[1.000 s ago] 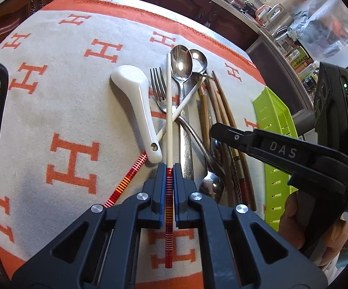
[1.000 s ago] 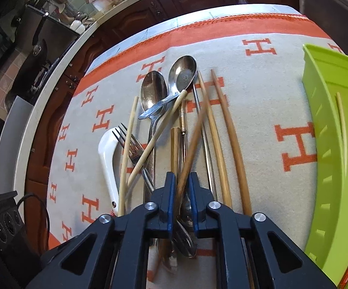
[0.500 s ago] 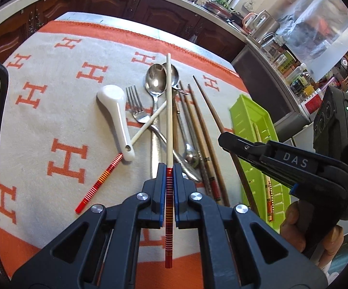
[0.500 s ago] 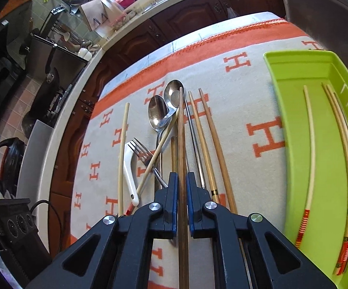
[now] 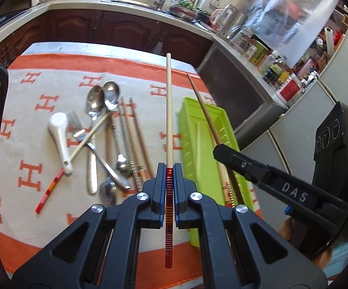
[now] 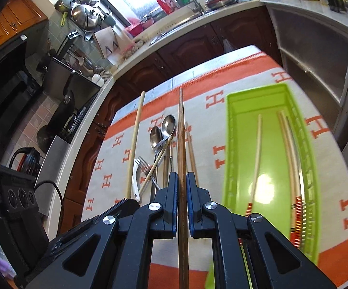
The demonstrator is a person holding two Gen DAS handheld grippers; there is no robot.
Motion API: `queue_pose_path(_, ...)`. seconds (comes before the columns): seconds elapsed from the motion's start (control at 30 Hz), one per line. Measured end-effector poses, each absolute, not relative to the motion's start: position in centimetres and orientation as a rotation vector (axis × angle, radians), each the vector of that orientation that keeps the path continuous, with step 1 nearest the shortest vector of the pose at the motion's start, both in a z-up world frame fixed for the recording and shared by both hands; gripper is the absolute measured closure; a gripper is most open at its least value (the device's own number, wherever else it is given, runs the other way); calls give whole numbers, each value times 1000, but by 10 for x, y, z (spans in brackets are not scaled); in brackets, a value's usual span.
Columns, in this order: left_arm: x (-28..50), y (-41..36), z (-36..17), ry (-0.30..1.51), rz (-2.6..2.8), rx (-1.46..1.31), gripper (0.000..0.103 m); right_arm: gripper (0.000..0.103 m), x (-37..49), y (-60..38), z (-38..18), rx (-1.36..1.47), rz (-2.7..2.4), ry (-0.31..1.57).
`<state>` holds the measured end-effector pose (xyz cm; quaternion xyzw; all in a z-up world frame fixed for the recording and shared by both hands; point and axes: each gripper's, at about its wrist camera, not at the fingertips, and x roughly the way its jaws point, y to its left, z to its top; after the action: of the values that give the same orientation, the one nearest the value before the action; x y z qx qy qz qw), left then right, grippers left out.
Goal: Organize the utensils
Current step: 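Carry the red-banded chopstick in the left tool while the right tool carries the wooden one to the tray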
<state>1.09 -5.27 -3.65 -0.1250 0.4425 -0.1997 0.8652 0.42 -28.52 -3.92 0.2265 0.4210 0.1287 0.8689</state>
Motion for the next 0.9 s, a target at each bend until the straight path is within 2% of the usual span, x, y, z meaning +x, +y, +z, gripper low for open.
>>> queue_pose_path(0.33, 10, -121, -19, 940, -485, -218, 100, 97, -21, -346, -27, 489, 185, 837)
queue_pose_path(0.67, 32, -148, -68, 1077, -485, -212, 100, 97, -19, -380, -66, 505, 126, 903)
queue_pose_path(0.9, 37, -159, -81, 1092, -477, -190, 100, 96, -7, -377, -87, 506, 113, 941)
